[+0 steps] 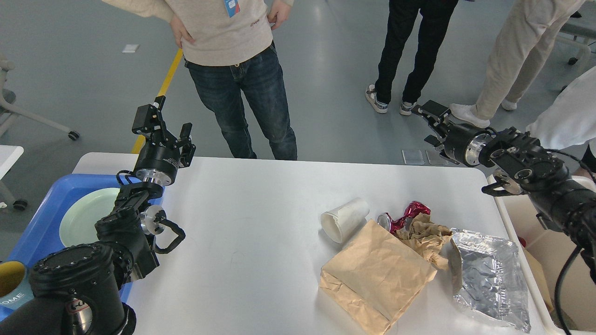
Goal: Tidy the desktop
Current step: 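Reach the right gripper down and grasp the brown paper bag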
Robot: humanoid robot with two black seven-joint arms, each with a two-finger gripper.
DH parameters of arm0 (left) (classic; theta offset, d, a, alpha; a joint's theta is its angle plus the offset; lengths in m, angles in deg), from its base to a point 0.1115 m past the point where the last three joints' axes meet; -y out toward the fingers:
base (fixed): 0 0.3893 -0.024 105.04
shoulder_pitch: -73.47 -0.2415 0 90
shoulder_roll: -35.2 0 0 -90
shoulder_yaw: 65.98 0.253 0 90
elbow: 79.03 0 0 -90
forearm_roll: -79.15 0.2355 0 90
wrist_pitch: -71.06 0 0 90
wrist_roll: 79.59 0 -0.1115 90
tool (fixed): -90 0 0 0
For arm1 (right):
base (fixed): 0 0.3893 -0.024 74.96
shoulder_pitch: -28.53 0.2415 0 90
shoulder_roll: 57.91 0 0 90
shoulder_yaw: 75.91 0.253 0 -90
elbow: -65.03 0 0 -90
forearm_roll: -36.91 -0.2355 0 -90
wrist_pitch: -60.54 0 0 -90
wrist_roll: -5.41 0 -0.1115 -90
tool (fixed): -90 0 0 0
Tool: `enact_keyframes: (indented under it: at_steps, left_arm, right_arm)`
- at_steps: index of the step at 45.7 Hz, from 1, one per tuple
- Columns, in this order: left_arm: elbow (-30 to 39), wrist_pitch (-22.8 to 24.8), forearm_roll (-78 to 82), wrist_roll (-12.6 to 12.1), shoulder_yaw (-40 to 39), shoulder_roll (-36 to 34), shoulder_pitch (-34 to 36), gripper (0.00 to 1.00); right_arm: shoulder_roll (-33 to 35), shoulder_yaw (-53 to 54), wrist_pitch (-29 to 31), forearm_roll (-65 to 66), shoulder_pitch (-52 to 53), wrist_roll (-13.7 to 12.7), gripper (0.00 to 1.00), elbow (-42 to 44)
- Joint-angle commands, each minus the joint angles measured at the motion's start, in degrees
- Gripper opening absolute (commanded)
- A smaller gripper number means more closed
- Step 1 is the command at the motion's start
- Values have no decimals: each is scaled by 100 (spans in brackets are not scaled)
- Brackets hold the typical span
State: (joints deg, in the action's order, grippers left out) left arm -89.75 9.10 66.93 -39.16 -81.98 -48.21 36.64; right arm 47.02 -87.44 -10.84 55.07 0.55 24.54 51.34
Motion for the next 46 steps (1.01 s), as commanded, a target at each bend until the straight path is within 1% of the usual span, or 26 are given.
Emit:
enact_keyframes:
  at_steps: [1,5,10,13,19,21,24,31,35,43,46]
  left_arm:
    - [0,0,0,0,0,0,0,96]
    - [0,0,0,0,0,0,0,96]
    - [0,0,0,0,0,0,0,97]
    - [0,0,0,0,0,0,0,97]
    - [0,0,0,0,0,0,0,96]
    - [0,0,-8,0,0,0,0,96]
    - [0,0,0,0,0,0,0,96]
    - [0,0,0,0,0,0,0,96]
    - [0,0,0,0,0,0,0,97]
    - [0,0,-8,0,0,0,0,97]
    - [0,0,-8,0,0,0,0,96]
  right_arm:
    - [-69,-2043,81,39,443,-102,100,-81]
    - [-174,-3143,133,22,636,-225,100,-283]
    - [-201,-3970,440,22,944,-234,100,-476]
    - [-227,-4339,940,22,1120,-234,100,-556]
    - [-332,-5078,2285,39,1550,-234,100,-1003]
    - [-411,-5280,2593,48,1699,-234,100,-1205]
    - [-499,-5500,2849,48,1937,-226,100,-1469]
    - [-684,-5509,2955,39,2446,-225,100,-2075]
    - [-728,-5501,2955,39,2930,-225,100,-2410]
    - [-851,-5501,2981,31,3440,-225,100,-2560]
    - [-860,-5562,3104,66,3546,-234,100,-2630]
